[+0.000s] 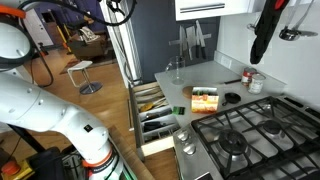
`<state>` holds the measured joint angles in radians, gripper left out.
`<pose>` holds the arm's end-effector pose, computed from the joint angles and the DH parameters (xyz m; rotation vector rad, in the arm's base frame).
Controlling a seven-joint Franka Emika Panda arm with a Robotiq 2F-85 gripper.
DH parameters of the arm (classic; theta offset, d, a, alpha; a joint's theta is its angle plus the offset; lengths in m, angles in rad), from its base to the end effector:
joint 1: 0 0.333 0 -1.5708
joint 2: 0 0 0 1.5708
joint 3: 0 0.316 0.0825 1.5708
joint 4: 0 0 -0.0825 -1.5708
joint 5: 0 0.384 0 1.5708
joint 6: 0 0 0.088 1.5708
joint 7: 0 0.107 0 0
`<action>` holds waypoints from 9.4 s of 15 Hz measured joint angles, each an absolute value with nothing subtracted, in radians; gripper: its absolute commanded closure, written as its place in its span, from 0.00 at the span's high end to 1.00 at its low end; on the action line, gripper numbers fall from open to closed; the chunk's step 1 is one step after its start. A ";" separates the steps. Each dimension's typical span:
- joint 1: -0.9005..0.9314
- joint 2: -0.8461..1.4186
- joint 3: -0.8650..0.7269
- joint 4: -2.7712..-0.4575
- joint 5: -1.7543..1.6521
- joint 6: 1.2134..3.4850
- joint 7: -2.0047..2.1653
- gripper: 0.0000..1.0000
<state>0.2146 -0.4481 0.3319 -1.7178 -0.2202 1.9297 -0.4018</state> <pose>0.3437 0.2548 0.8056 2.3603 1.2501 0.9162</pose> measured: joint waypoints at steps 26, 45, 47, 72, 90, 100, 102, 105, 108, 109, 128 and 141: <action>0.203 0.028 0.388 -1.223 -0.630 1.899 -0.056 1.00; 0.226 0.183 0.289 -1.032 -0.696 1.888 -0.119 1.00; 0.211 0.224 0.262 -0.996 -0.729 1.916 -0.125 1.00; 0.168 0.531 0.003 -0.544 -0.486 1.839 -0.785 1.00; 0.074 0.582 -0.016 -0.458 -0.347 1.748 -1.097 1.00; 0.053 0.598 -0.019 -0.457 -0.307 1.803 -1.111 1.00; 0.052 0.607 -0.021 -0.457 -0.303 1.835 -1.095 1.00; 0.046 0.619 -0.023 -0.457 -0.291 1.871 -1.056 1.00; 0.035 0.628 -0.024 -0.457 -0.284 1.901 -1.017 1.00; 0.032 0.629 -0.026 -0.457 -0.284 1.901 -1.010 1.00; 0.030 0.617 -0.054 -0.454 -0.285 1.869 -1.056 0.53; 0.042 0.608 -0.091 -0.453 -0.299 1.898 -1.058 0.03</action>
